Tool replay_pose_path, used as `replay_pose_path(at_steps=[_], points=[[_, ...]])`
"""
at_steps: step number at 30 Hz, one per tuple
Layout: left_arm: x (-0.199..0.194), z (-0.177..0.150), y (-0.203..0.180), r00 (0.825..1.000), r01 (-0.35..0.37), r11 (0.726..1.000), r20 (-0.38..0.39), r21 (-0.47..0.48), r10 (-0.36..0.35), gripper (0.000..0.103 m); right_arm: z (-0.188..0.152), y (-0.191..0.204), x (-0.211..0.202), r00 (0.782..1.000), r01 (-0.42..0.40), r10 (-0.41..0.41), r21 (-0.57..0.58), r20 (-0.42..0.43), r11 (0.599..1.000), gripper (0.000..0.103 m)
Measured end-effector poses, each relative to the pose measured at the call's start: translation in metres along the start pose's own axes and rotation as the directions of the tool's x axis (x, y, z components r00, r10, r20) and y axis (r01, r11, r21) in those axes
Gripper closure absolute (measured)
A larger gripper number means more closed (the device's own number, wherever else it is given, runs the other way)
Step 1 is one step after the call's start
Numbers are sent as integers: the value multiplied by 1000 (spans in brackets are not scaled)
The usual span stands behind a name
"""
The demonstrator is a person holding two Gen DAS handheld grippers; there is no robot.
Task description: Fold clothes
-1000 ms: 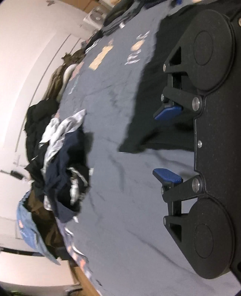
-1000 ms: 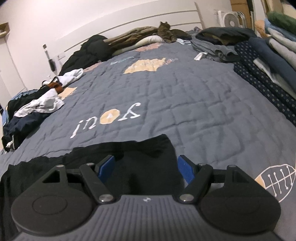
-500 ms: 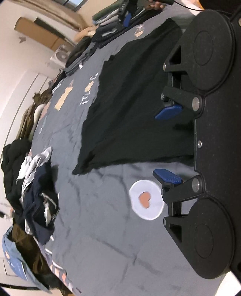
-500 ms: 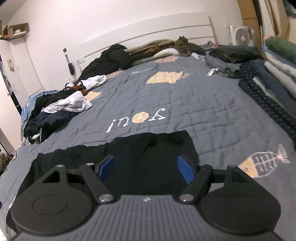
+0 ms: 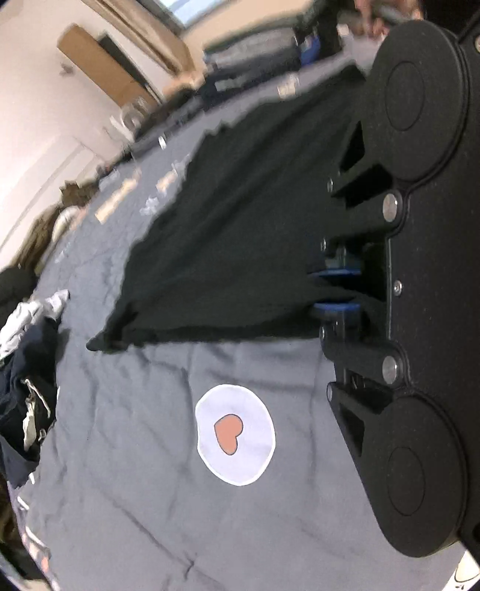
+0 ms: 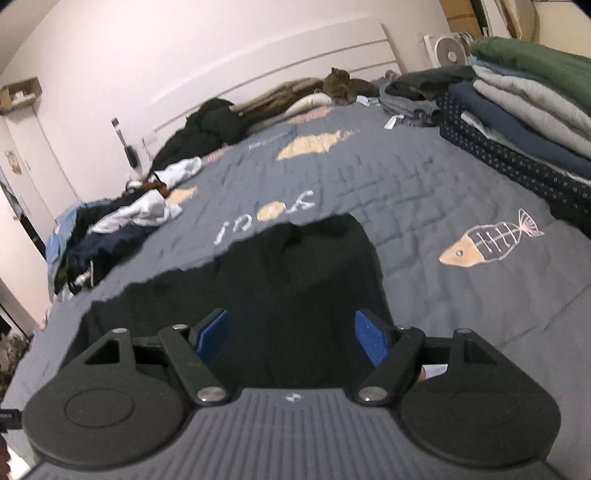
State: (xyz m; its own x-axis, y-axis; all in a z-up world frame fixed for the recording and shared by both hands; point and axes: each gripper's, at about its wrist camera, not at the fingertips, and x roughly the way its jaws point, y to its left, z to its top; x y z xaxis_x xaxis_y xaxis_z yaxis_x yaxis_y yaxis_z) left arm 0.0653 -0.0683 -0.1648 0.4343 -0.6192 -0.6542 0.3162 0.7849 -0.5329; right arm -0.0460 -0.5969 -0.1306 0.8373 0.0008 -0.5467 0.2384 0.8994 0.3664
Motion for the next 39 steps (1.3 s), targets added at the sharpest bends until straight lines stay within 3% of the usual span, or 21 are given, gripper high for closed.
replay_pose_path(at_steps=[2,6,10,12,13,15,18,21,25,27,29,31,32,33,34,36,37,39], points=[[-16,-1,10,1000,29,1000,-7,4,-29,95,-3,-1,-1,1000,-5,5,-8,-11,1000,28],[-29,-11,26,998,-30,999,-53,17,31,97,-5,-5,2,999,6,-7,-30,-34,1000,28],[-47,-18,29,998,-48,999,40,-13,48,93,-8,-8,2,997,23,-28,-65,-73,998,28],[-53,-20,22,995,-42,999,94,-10,43,69,-8,-9,-1,997,22,-26,-64,-71,998,28],[-52,-21,17,993,-48,999,108,14,46,47,-8,-10,-3,997,21,-25,-64,-69,998,28],[-48,-25,2,991,-71,993,124,96,58,43,-8,-11,-6,997,19,-23,-63,-67,998,28],[-35,-36,-22,989,-130,951,99,279,106,43,-10,-12,-11,997,16,-21,-72,-68,997,28],[-28,-51,-38,983,-183,862,83,472,163,43,-13,-11,-17,998,19,-26,-108,-65,994,28],[-26,-65,-44,978,-202,776,85,597,190,43,-16,-15,-22,997,18,-27,-115,-77,993,28],[-19,-72,-48,969,-238,700,111,674,223,45,-18,-16,-22,996,24,-35,-122,-86,992,28],[-9,-79,-53,955,-274,604,140,749,260,67,-19,-17,-22,995,28,-40,-128,-94,991,28],[-3,-81,-57,950,-281,536,150,796,276,85,-20,-16,-22,994,29,-43,-134,-100,991,28],[-2,-84,-61,948,-280,497,155,822,278,88,-20,-16,-21,994,29,-43,-138,-101,990,28],[-2,-90,-66,941,-291,415,178,862,289,89,-21,-15,-21,994,28,-43,-142,-102,989,28],[-3,-100,-70,931,-300,295,210,907,300,90,-21,-14,-21,994,27,-43,-146,-103,989,28],[-3,-122,-68,902,-311,18,289,950,321,93,-21,-12,-21,994,23,-38,-150,-104,988,28],[-4,-129,-64,889,-314,-63,316,947,330,94,-21,-11,-21,994,19,-35,-152,-106,988,28],[-8,-131,-53,869,-319,-99,332,943,367,96,-22,-10,-20,993,13,-31,-152,-113,988,28]])
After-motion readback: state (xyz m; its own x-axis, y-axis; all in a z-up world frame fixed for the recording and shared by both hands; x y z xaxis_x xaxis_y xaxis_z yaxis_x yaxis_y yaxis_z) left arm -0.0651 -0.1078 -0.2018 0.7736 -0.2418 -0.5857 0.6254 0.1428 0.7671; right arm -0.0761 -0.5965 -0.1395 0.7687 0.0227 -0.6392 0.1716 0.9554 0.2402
